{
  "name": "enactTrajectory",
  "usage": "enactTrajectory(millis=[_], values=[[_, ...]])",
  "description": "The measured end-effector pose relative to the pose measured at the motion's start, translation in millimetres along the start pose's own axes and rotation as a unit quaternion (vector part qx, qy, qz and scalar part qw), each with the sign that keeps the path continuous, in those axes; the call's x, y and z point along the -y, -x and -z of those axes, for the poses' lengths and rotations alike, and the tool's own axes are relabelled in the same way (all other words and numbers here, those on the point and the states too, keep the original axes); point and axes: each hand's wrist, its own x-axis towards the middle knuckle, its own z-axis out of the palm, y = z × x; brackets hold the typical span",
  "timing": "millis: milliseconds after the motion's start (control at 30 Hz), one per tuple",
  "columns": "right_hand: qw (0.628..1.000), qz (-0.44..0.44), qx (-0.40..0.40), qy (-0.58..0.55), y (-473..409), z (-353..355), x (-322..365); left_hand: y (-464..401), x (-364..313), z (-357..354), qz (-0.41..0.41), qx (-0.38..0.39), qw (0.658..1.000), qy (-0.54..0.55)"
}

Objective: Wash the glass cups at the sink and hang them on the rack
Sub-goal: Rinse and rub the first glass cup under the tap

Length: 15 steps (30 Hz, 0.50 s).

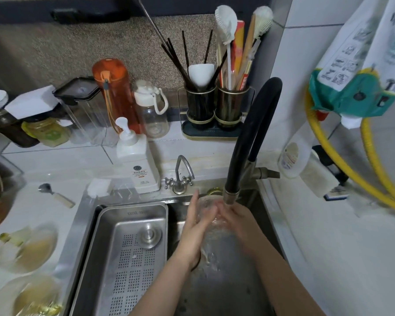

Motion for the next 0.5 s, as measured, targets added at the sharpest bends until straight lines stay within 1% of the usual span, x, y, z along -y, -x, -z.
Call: enactTrajectory(millis=[67,133,167,200,267,300,333,400,433,467,500], values=[[1.0,-0.007,-0.004,-0.012,-2,2,-2,0,1,0,-0.009,-0.005,1.0,-0.022],[0.999,-0.009,0.031,0.007,-2,0,-1,-7,-1,2,0.006,-0.028,1.0,-0.013],[0.997,-0.004,0.06,0.042,0,-1,-1,-12,-4,3,0.025,-0.033,0.999,-0.004],[0.989,0.011,0.092,0.113,0,0,-2,-16,-8,4,0.047,-0.025,0.999,0.006],[0.951,0.02,0.16,0.265,-1,5,-6,-21,-12,6,0.09,-0.008,0.996,0.02],[0.939,0.01,0.191,0.287,-1,8,-6,-23,-11,6,0.102,-0.011,0.995,0.015],[0.942,-0.004,0.211,0.262,-1,8,-5,-24,-8,7,0.106,-0.027,0.994,0.007],[0.962,-0.018,0.205,0.179,-1,5,-5,-28,-3,7,0.102,-0.057,0.993,-0.003],[0.969,-0.006,0.181,0.167,-1,2,-8,-29,-3,8,0.109,-0.06,0.992,-0.001],[0.97,0.017,0.152,0.189,0,-1,-9,-29,-7,9,0.119,-0.061,0.991,0.002],[0.963,0.049,0.122,0.236,2,-2,-11,-29,-10,11,0.132,-0.057,0.99,0.003]])
